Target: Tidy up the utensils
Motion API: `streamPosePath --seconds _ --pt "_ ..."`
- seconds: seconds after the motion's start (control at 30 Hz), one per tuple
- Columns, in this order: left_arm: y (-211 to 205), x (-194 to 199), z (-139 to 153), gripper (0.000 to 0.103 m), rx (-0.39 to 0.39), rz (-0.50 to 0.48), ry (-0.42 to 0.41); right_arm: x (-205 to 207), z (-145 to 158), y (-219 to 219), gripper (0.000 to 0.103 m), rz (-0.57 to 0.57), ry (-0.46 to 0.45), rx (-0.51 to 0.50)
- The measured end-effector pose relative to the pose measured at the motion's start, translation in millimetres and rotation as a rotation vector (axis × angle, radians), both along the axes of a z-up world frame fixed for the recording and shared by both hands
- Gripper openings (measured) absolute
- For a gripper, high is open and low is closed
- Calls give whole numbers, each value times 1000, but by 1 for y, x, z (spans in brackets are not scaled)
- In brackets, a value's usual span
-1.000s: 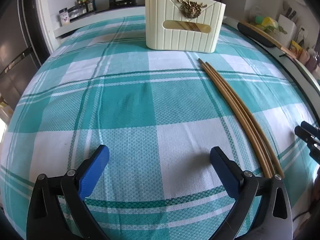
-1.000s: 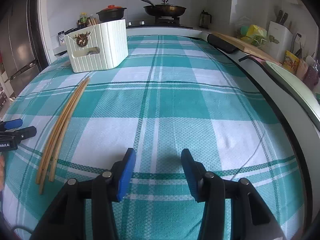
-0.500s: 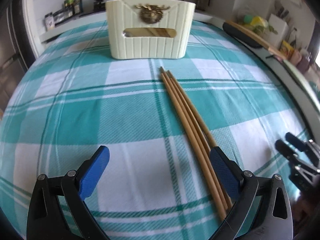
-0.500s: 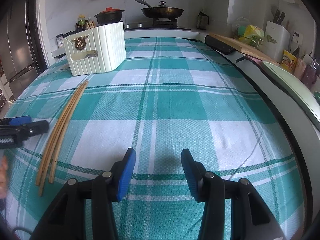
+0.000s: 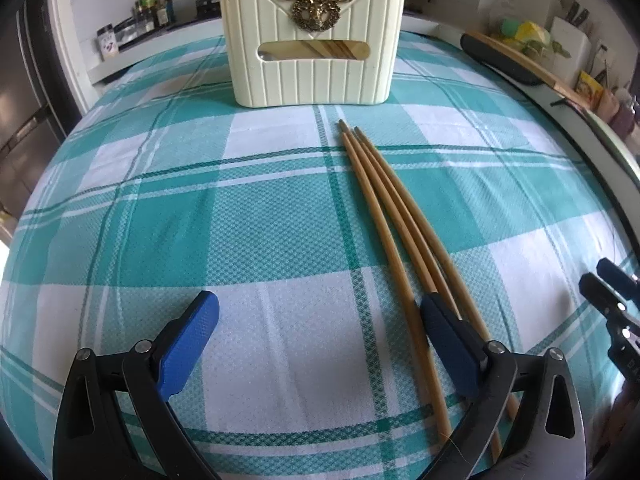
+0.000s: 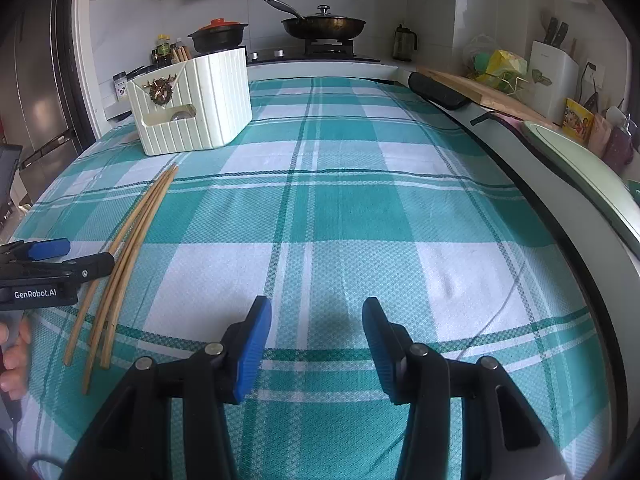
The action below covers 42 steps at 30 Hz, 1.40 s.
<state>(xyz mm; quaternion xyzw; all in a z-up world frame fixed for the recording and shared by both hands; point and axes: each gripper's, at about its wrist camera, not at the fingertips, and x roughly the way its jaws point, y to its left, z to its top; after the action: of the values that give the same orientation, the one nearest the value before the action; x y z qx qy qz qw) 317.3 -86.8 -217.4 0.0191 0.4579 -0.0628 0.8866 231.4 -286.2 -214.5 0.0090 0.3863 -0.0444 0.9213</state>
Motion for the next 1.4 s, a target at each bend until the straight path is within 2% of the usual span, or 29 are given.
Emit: streamPosePath --seconds 0.07,0.13,0.17,0.23,0.27,0.33,0.4,0.43,0.53,0.63,0.77,0.83,1.03,1.13,1.17,1.2,1.23,1.27,1.3,1.33,1.4 --pt "0 -1 2 89 -6 -15 -13 0 0 2 48 8 1 -5" --pt "-1 -2 5 66 -13 -42 -28 -2 2 8 48 40 -12 -1" --pt "-2 -3 6 59 -17 -60 -33 -3 3 11 48 66 -19 21" --pt "-4 -4 8 37 -23 -89 -40 -2 8 24 48 147 -17 106" --pt "-5 -5 8 32 -24 -96 -44 -1 9 29 48 177 -12 124" --pt "-4 -5 8 12 -41 -106 -40 4 11 49 48 265 0 137" --pt "-2 -5 9 7 -51 -103 -35 11 10 67 45 334 22 132" --pt "1 -5 9 6 -57 -97 -33 18 7 77 36 368 46 130" --pt "12 -6 9 5 -70 -56 -28 31 2 92 23 403 93 124" --pt "28 -8 9 5 -75 -12 -23 39 -3 101 15 425 138 111" --pt "46 -12 9 5 -69 32 -23 38 0 106 12 404 145 62" --pt "53 -16 9 6 -63 46 -24 35 1 103 7 350 143 23" --pt "84 -30 8 6 -20 71 -33 12 1 62 7 189 136 -33" --pt "97 -33 8 8 -28 70 -29 2 3 51 7 169 135 -63" --pt "100 -32 8 12 -50 63 -25 0 4 49 7 171 129 -62" --pt "101 -31 8 27 -63 58 -22 -1 5 47 9 176 120 -57" --pt "100 -30 9 48 -74 46 -22 -2 5 46 15 185 120 -51" --pt "98 -29 9 59 -71 39 -21 -1 5 46 22 192 124 -48" --pt "96 -28 10 75 -58 34 -22 -2 5 45 36 200 126 -45" --pt "94 -27 9 77 -45 29 -22 -1 6 45 43 211 117 -47" --pt "91 -23 6 78 -10 18 -3 1 5 48 43 238 121 -62"
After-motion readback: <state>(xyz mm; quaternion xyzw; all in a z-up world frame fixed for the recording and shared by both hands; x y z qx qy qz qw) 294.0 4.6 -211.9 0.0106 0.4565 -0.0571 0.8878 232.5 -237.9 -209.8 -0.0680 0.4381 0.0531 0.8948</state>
